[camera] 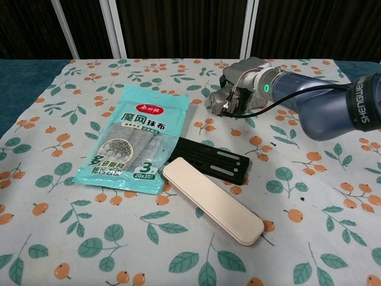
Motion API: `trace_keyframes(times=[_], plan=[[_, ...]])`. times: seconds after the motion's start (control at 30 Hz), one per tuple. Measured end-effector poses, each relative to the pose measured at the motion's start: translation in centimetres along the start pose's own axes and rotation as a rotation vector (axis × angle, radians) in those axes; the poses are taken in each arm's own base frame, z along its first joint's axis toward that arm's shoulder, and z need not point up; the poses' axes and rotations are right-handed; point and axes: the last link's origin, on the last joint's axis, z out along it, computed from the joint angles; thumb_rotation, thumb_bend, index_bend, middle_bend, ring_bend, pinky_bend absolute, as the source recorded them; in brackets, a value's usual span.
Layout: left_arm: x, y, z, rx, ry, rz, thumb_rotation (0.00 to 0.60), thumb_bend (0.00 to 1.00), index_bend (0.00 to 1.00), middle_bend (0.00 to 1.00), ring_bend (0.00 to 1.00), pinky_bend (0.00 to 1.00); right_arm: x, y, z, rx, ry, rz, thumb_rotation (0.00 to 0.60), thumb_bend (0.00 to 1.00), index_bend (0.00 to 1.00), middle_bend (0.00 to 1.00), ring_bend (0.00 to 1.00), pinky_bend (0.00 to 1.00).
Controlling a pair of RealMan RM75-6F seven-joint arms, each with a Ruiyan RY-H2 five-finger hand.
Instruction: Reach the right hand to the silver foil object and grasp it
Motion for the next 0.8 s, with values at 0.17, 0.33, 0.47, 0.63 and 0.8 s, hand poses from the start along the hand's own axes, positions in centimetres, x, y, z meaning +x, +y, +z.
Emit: trace_keyframes(times=[0.17,0.33,0.47,0.63,0.8], plan=[[0.0,0.0,0.0,0.000,-0.003,-0.003,0.600,0.58,0.12,0.00,0.02,0.02,0.2,0.7,-0.3,-0.011,0.037,0.043,0.600,0.42,0.56,0.52,0.47,0.24],[-0.1,0.1,0.0,0.000,-0.011,-0.005,0.600,0.58,0.12,0.00,0.02,0.02,1.3,2.0,-0.7,-0.012,0.103,0.165,0.600,0.44,0.56,0.52,0.47,0.24],[-0.3,0.2,0.0,-0.005,-0.018,-0.003,0.600,0.58,0.12,0.00,0.02,0.02,2.5,2.8,-1.4,0.020,0.144,0.276,0.600,0.44,0.56,0.52,0.47,0.24],[-0.4,0.1,-0.1,-0.008,-0.021,-0.003,0.600,0.58,0.12,0.00,0.02,0.03,4.5,3.0,-3.4,0.110,0.145,0.483,0.600,0.44,0.56,0.51,0.47,0.24],[-0.4,0.1,-0.1,-0.011,-0.019,-0.007,0.600,0.58,0.12,0.00,0.02,0.03,7.3,3.5,-7.2,0.213,0.116,0.728,0.600,0.44,0.56,0.51,0.46,0.24]])
